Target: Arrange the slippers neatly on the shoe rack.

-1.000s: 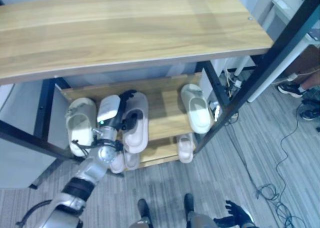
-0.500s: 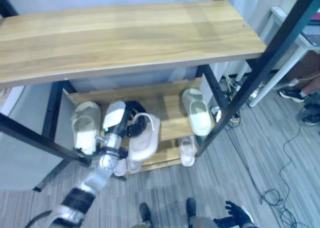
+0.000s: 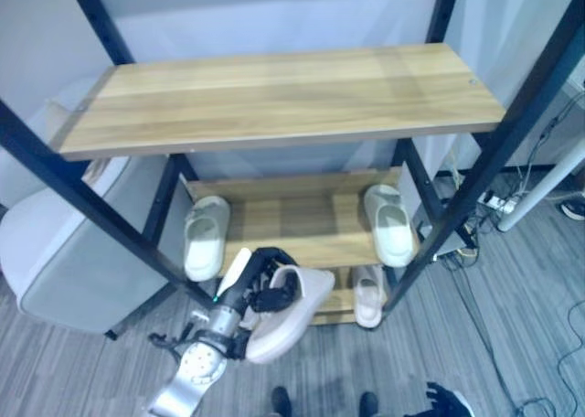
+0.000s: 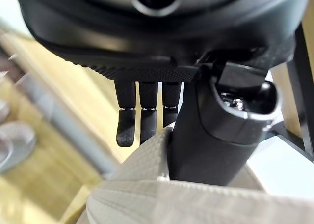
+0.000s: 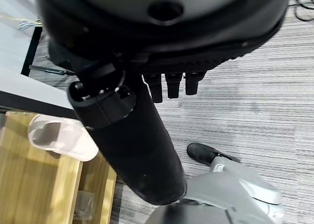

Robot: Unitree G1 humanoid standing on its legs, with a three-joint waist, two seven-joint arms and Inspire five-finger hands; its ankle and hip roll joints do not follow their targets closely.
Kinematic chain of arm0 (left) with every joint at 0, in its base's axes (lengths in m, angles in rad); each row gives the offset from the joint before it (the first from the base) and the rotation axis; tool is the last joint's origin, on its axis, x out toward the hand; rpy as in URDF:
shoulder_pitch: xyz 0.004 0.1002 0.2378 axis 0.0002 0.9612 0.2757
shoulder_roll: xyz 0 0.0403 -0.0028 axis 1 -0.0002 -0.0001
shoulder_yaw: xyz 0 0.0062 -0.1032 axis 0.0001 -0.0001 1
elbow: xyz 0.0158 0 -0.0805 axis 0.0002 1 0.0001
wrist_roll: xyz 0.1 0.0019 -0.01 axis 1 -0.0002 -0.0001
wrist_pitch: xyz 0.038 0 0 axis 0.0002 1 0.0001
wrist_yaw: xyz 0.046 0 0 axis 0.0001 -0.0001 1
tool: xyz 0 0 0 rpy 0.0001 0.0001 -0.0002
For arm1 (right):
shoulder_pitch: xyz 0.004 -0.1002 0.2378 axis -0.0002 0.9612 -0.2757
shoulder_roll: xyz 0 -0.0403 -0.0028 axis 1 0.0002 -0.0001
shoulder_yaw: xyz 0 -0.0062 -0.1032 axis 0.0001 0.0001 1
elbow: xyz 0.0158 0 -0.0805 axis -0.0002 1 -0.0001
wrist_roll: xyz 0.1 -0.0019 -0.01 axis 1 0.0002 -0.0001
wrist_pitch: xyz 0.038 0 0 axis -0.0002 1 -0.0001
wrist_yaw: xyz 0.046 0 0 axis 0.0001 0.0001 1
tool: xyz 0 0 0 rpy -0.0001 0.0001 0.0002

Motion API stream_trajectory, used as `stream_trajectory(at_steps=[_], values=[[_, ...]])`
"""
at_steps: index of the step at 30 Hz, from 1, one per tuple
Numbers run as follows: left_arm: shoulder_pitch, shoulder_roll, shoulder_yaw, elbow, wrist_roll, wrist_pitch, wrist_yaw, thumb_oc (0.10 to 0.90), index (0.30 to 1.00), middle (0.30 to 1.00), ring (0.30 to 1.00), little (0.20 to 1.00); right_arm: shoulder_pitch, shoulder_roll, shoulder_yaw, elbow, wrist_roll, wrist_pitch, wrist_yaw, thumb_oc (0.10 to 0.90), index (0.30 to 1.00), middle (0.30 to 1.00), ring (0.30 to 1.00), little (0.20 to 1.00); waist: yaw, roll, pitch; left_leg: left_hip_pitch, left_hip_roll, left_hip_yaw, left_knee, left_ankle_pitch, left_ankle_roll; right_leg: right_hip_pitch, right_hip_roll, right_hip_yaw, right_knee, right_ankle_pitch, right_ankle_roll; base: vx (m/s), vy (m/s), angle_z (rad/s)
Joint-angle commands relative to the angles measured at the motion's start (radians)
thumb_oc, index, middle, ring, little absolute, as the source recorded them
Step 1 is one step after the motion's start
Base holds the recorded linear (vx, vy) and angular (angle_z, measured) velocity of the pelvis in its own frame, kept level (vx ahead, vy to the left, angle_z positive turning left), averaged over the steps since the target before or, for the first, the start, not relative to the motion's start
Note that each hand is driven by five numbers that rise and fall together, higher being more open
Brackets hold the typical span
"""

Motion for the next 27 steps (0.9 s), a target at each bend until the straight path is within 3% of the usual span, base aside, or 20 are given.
stream_trajectory(at_steps=[1,3,6,11,18,19,20,21,25,27], values=[[-0.181,-0.001,-0.019,-0.043,-0.024,-0.097,-0.006,0.4,0.3,0.3,0.3,0.3,-0.083,-0.004,0.03,-0.004,0.015,-0.033,-0.015,0.8,0.9,0.9,0.9,0.9,0.017,-0.009,0.087,-0.009,-0.025,-0.049,0.033,-0.085,-0.013,-0.044,0.021,-0.017,0.057,-0.083,0.026,-0.39,-0.038,0.14],[-0.251,0.002,-0.056,-0.015,-0.007,-0.094,0.018,0.4,0.3,0.3,0.3,0.3,-0.126,-0.021,0.044,-0.036,0.032,-0.04,-0.032,0.8,0.9,0.9,0.9,0.9,0.01,-0.01,0.177,-0.117,-0.009,-0.063,0.14,-0.09,-0.016,-0.151,0.005,-0.015,0.156,-0.094,0.012,-0.43,-0.048,0.14],[-0.346,-0.01,-0.086,0.031,0.03,-0.087,0.059,0.4,0.3,0.3,0.3,0.3,-0.162,-0.04,0.056,-0.074,0.041,-0.045,-0.052,0.8,0.9,0.9,0.9,0.9,0.0,-0.008,0.217,-0.278,0.006,-0.072,0.287,-0.118,-0.014,-0.309,-0.013,-0.016,0.301,-0.121,-0.004,-0.24,-0.038,0.04],[-0.49,-0.019,-0.077,0.064,0.099,-0.067,0.161,0.4,0.3,0.3,0.3,0.3,-0.186,-0.089,0.035,-0.216,0.052,-0.066,-0.099,0.8,0.9,0.9,0.9,0.9,-0.023,0.001,0.238,-0.568,0.049,-0.049,0.555,-0.173,0.005,-0.608,-0.044,0.003,0.584,-0.195,-0.016,-0.22,0.022,-0.18],[-0.735,0.028,-0.037,0.091,0.175,-0.04,0.33,0.4,0.3,0.3,0.3,0.3,-0.246,-0.135,-0.04,-0.38,0.083,-0.131,-0.184,0.8,0.9,0.9,0.9,0.9,-0.073,0.025,0.247,-0.972,0.114,-0.08,0.935,-0.291,0.003,-1.029,-0.088,0.067,0.97,-0.319,-0.022,-0.12,0.056,-0.1],[-0.764,0.041,-0.023,0.093,0.181,-0.036,0.358,0.4,0.3,0.3,0.3,0.3,-0.257,-0.141,-0.05,-0.41,0.095,-0.144,-0.193,0.8,0.9,0.9,0.9,0.9,-0.079,0.026,0.251,-1.009,0.119,-0.089,1.0,-0.344,-0.004,-1.066,-0.09,0.079,1.034,-0.368,-0.015,-0.05,0.031,-0.05],[-0.794,0.057,-0.015,0.09,0.189,-0.028,0.379,0.4,0.3,0.3,0.3,0.3,-0.266,-0.146,-0.057,-0.445,0.102,-0.152,-0.2,0.8,0.9,0.9,0.9,0.9,-0.083,0.028,0.253,-1.075,0.125,-0.095,1.049,-0.333,0.011,-1.133,-0.086,0.085,1.078,-0.359,-0.028,0.07,0.056,-0.09],[-0.819,0.072,-0.008,0.084,0.196,-0.023,0.397,0.4,0.3,0.3,0.3,0.3,-0.274,-0.155,-0.062,-0.475,0.105,-0.162,-0.208,0.8,0.9,0.9,0.9,0.9,-0.085,0.03,0.252,-1.109,0.13,-0.111,1.112,-0.395,0.011,-1.171,-0.083,0.1,1.145,-0.418,-0.02,0.0,0.053,-0.17],[-0.95,0.148,0.013,0.105,0.217,0.013,0.488,0.4,0.3,0.3,0.3,0.3,-0.309,-0.178,-0.076,-0.611,0.123,-0.195,-0.231,0.8,0.9,0.9,0.9,0.9,-0.1,0.034,0.282,-1.298,0.15,-0.139,1.347,-0.484,0.037,-1.364,-0.084,0.125,1.379,-0.502,-0.024,0.07,0.055,-0.17],[-0.98,0.169,0.01,0.12,0.223,0.024,0.507,0.4,0.3,0.3,0.3,0.3,-0.313,-0.182,-0.078,-0.646,0.123,-0.201,-0.234,0.8,0.9,0.9,0.9,0.9,-0.103,0.036,0.287,-1.337,0.154,-0.147,1.402,-0.506,0.042,-1.408,-0.087,0.134,1.437,-0.522,-0.023,0.09,0.028,-0.11]])
